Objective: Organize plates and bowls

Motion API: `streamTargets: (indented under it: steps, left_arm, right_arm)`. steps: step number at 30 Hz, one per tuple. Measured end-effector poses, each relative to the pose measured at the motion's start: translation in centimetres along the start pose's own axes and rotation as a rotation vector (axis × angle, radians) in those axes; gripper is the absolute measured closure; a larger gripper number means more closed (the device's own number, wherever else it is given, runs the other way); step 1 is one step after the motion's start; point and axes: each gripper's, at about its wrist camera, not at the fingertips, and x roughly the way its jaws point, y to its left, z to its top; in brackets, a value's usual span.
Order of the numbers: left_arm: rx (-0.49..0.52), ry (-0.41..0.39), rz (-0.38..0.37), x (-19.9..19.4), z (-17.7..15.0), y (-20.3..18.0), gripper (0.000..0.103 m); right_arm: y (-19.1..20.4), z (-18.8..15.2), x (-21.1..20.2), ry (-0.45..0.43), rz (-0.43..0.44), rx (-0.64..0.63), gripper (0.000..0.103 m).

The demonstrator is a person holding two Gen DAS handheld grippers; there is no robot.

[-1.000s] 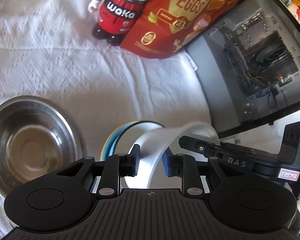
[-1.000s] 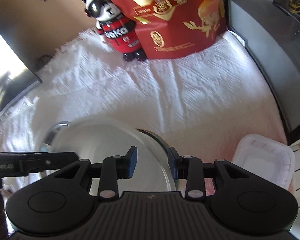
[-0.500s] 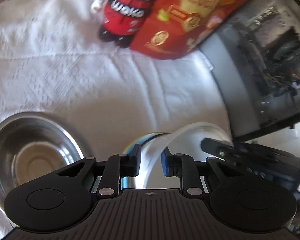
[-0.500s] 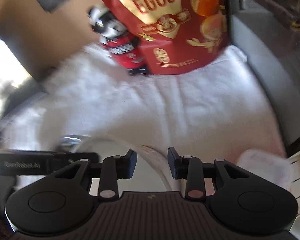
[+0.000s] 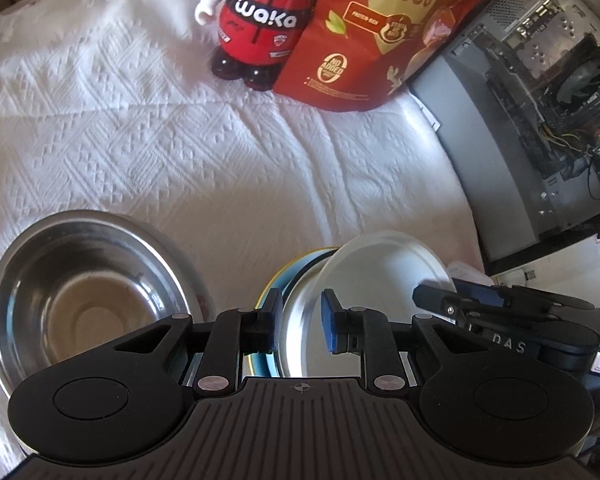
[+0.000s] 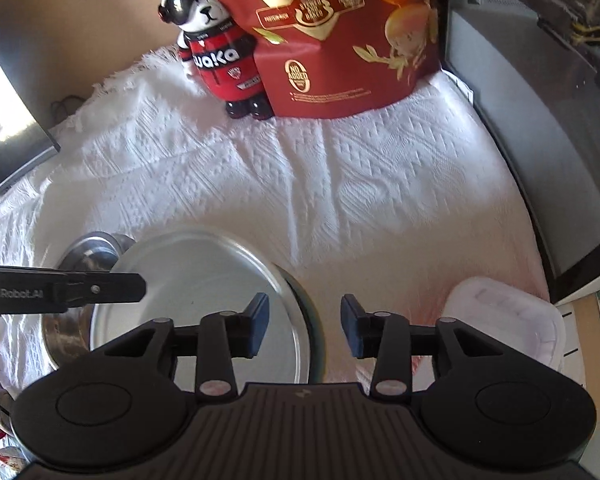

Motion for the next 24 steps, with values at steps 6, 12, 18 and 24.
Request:
streamTargets:
  steps: [6, 12, 18, 24]
  left_arm:
    - [-0.044, 0.001, -0.034, 0.1, -0.2, 1.0, 0.08]
    - [-0.054, -0.006, -0.069, -1.0, -1.1, 1.2, 0.08]
    - [-0.107, -0.083, -0.118, -4.2, -2.3, 3.0, 0.08]
    - [-0.196, -0.201, -0.018, -8.7, -3.3, 7.9, 0.08]
  right_arm:
    - [-1.2, 0.4, 1.4, 0.018, -0.015, 0.027, 0.053]
    - [-0.7, 0.2, 1.6, 0.031, 0.032, -0.018, 0.049]
    - [-0.6, 0.2, 0.4, 0.003, 0.074, -0.055, 0.043]
    - [2.0, 0.4, -3.6, -0.157, 0.015, -0.209, 0.04]
